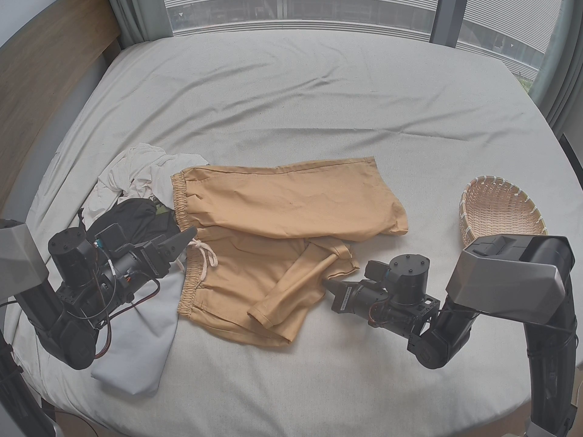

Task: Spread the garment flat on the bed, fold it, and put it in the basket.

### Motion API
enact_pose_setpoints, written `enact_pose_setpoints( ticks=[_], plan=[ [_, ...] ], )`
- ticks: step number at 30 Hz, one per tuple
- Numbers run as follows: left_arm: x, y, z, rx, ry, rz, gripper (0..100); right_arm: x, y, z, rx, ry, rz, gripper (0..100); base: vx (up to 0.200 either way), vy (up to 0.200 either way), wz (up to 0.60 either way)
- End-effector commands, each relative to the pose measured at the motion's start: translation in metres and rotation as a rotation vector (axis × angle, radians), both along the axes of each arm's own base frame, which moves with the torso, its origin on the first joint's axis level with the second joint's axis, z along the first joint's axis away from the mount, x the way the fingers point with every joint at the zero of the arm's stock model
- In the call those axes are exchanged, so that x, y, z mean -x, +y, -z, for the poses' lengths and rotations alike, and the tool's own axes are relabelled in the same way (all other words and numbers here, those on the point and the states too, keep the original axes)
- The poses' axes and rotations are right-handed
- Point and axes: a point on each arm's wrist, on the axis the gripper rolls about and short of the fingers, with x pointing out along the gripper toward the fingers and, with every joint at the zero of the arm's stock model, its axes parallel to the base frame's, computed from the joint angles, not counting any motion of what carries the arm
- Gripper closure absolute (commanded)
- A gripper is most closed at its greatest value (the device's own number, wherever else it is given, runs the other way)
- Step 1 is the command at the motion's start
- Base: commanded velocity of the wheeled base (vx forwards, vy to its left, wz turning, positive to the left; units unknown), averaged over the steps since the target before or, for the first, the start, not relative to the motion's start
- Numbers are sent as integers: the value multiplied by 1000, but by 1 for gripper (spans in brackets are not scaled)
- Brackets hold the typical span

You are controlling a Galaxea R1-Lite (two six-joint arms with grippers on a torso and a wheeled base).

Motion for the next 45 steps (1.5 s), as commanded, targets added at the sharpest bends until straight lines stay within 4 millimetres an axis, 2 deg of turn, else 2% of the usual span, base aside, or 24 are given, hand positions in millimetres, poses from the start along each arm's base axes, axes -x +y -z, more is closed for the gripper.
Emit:
enact_pose_setpoints(
  ticks=[1, 9, 21, 31, 39, 45],
  plan=[
    [0, 1, 0, 0, -1, -3, 0, 5, -7, 3, 21, 27, 16, 100, 0, 0, 0],
    [2, 2, -6, 5, -20, -3, 0, 28, -33, -20, 39, 38, 64, 100, 0, 0, 0],
    [4, 1, -5, 6, -9, 1, 0, 48, -72, -35, 58, 69, 130, 100, 0, 0, 0],
    [4, 1, -3, 5, -3, 3, 0, 47, -93, -43, 45, 64, 172, 100, 0, 0, 0],
    [4, 0, -2, 5, 0, 6, 0, 41, -114, -41, 64, 68, 230, 100, 0, 0, 0],
    [5, -1, -2, 4, 3, 7, 0, 38, -120, -40, 63, 67, 252, 100, 0, 0, 0]
  ],
)
